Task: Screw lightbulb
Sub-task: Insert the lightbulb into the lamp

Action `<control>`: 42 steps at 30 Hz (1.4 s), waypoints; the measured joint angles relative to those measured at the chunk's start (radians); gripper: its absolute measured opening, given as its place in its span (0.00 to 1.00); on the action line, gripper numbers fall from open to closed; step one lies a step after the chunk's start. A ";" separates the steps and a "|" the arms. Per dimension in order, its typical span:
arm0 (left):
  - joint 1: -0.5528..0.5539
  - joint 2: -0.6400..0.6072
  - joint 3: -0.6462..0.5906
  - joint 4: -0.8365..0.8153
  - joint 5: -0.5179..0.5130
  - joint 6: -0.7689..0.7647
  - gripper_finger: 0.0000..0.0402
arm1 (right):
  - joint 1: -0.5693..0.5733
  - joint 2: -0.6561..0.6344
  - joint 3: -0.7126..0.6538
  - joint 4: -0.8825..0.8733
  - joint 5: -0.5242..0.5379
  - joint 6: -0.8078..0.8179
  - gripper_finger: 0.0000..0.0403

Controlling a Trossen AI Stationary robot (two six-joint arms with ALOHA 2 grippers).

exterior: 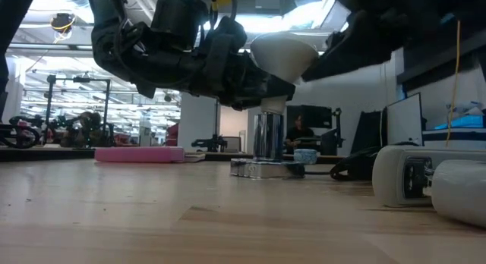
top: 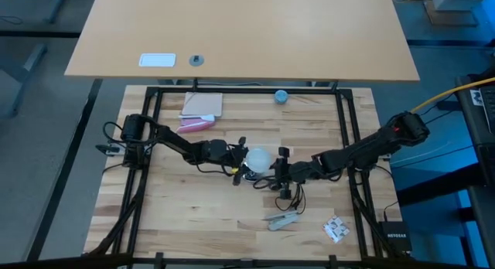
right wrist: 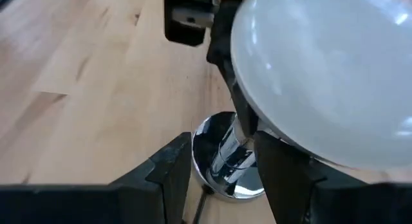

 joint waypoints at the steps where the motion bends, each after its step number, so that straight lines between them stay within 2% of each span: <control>1: 0.000 0.000 0.000 0.000 -0.002 -0.003 0.41 | 0.000 -0.015 0.005 -0.031 0.007 -0.001 0.43; 6: 0.000 0.000 0.000 -0.001 -0.002 -0.002 0.41 | -0.001 -0.056 0.019 -0.105 0.027 -0.002 0.43; 19: 0.000 0.000 0.000 -0.015 -0.002 0.005 0.41 | -0.001 -0.057 0.020 -0.065 0.054 -0.009 0.43; 24: 0.000 0.003 -0.002 -0.079 0.001 0.003 0.41 | -0.001 -0.059 0.022 -0.026 0.057 -0.024 0.43; 42: -0.001 0.005 -0.003 -0.059 0.001 0.003 0.41 | -0.001 -0.059 0.022 -0.119 0.042 -0.011 0.43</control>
